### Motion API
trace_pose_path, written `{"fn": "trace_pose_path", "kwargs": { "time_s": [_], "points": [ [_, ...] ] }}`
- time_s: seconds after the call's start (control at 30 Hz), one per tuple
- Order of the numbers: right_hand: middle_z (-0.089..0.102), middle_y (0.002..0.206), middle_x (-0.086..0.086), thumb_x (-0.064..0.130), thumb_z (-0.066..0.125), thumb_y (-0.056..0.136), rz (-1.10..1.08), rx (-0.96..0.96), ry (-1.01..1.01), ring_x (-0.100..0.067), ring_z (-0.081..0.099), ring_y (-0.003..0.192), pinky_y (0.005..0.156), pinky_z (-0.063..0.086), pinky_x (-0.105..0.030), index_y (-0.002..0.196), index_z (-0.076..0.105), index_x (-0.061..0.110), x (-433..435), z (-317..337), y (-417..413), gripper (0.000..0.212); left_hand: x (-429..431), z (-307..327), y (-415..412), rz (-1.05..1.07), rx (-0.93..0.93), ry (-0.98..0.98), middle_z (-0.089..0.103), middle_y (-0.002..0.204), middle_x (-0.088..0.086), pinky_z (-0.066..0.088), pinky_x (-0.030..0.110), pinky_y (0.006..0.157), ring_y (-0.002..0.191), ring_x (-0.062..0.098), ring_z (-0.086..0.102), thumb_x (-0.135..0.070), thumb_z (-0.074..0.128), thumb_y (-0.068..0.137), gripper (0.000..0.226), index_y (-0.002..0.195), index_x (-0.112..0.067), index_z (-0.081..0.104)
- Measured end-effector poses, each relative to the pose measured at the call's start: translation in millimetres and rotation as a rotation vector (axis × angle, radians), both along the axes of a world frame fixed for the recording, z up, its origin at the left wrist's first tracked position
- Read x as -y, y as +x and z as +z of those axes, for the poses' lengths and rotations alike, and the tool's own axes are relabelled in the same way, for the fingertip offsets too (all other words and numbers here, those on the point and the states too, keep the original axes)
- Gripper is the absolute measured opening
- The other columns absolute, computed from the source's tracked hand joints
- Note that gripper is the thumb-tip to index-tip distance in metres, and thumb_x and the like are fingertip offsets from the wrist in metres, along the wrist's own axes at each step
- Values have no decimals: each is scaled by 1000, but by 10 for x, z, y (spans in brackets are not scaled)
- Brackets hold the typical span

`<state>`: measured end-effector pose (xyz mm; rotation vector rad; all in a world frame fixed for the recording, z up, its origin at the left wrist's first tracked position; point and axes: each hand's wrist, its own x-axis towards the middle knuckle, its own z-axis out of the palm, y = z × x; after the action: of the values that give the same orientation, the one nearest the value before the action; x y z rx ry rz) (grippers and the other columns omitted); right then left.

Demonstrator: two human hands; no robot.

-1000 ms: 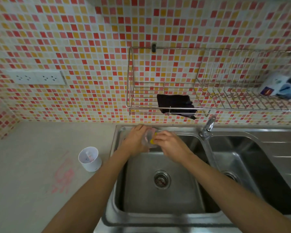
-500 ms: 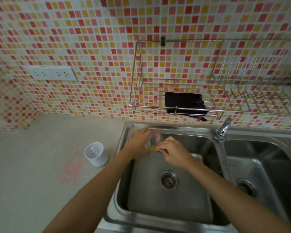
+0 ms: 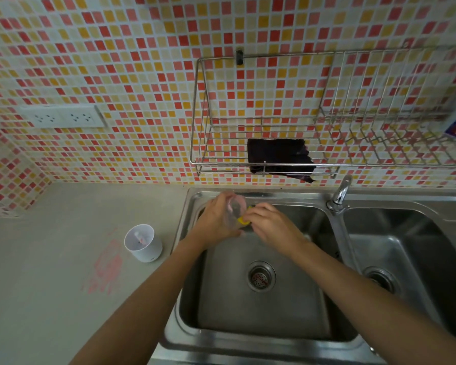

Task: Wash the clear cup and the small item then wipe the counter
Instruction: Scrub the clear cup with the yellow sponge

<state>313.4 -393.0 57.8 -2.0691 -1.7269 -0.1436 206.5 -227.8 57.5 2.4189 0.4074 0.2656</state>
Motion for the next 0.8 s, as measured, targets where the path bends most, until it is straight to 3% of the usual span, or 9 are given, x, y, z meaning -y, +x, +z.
{"fn": "trace_pose_path", "kwargs": {
  "time_s": [0.17,0.27,0.43,0.5,0.53,0.63,0.67,0.8],
  "points": [
    [63,122,5,8,60,89,-28,-265,-45,-8,55,112,101,38,-21,117,67,19,43,115,58,31,-5,22,27,-16,132,148,45,131,1,45,24,93,114,14,47,-33,86,62,82,129,-14,44],
    [67,119,5,1,58,87,18,-311,-66,-7,58,114,103,41,-22,115,68,18,40,124,16,34,-42,44,42,-44,97,338,49,133,-5,36,33,103,124,16,42,-49,77,67,75,130,-24,47],
    [69,116,6,-2,76,67,12,171,-189,-18,56,120,92,41,-37,108,71,20,0,185,103,47,-63,150,72,-107,74,377,48,139,-5,31,34,106,130,17,37,-43,77,68,76,135,-24,46],
    [70,114,5,-1,81,60,-44,215,-179,-20,58,117,90,45,-40,106,72,18,-15,169,66,51,-89,181,100,-138,122,406,54,134,0,33,32,104,126,21,44,-39,81,66,76,133,-19,51],
    [69,116,4,-2,78,63,-49,162,-168,-21,57,117,91,45,-40,110,71,18,-32,114,31,51,-102,189,104,-153,118,413,56,132,2,36,33,103,124,23,47,-36,82,65,75,132,-18,52],
    [67,119,5,-2,62,82,-67,-234,-154,-16,53,116,99,42,-35,117,68,23,-81,-14,-63,43,-114,143,70,-183,75,400,54,134,2,41,38,103,125,23,46,-34,78,69,72,133,-18,50],
    [67,118,8,0,62,83,-59,-225,-173,-15,53,115,97,42,-36,115,69,25,-86,-17,-64,42,-108,120,56,-183,80,394,54,134,2,40,37,104,125,23,47,-34,78,70,71,133,-17,51],
    [71,103,8,7,74,67,-79,222,-207,-20,57,109,82,45,-38,100,72,20,-86,53,16,36,-66,167,100,-178,139,394,58,129,6,31,27,97,119,25,51,-33,77,68,68,129,-13,56]
  ]
}}
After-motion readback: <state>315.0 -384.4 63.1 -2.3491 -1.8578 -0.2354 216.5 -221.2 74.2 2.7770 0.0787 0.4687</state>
